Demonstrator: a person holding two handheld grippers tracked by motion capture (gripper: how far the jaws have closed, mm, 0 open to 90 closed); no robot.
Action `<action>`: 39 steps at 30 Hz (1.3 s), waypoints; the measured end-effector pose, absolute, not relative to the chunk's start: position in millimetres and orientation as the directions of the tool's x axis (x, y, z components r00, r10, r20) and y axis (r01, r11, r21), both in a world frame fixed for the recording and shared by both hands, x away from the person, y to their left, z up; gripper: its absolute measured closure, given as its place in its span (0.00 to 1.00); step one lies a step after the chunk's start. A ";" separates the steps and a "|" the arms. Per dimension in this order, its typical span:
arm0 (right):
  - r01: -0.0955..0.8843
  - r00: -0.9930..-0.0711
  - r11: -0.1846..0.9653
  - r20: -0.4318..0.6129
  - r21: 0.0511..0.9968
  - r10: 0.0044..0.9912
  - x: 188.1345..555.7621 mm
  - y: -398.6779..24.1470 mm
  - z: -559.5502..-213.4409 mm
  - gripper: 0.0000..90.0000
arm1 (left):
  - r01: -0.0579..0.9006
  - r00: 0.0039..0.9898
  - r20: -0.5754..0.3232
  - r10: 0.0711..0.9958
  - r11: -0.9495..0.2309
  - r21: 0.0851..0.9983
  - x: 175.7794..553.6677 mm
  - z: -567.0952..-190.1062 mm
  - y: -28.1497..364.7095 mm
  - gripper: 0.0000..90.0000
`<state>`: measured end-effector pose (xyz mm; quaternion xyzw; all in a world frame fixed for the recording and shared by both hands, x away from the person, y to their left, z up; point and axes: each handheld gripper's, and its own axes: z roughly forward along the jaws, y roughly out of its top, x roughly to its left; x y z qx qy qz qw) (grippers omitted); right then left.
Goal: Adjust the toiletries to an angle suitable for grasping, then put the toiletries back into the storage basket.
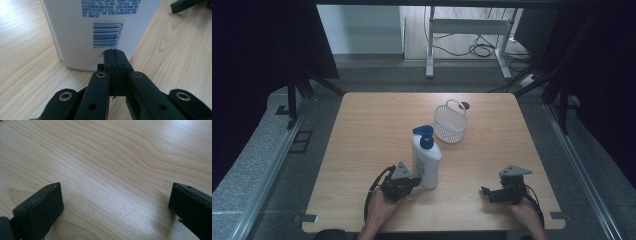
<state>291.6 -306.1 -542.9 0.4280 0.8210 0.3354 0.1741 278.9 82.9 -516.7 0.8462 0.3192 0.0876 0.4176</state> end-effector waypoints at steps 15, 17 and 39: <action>0.587 -0.572 0.408 0.002 0.699 0.820 291.6 -305.8 -542.9 0.00 | 0.469 0.782 -0.118 0.612 -0.453 0.759 284.2 -517.6 75.1 0.99; 0.587 -0.572 0.408 0.002 0.699 0.820 291.6 -305.8 -542.9 0.00 | 0.469 0.779 -0.117 0.615 -0.450 0.760 284.0 -516.5 76.6 0.99; 0.586 -0.573 0.408 0.002 0.700 0.820 291.6 -305.9 -542.9 0.00 | 0.453 0.772 -0.064 0.632 -0.477 0.753 274.3 -510.0 80.6 0.63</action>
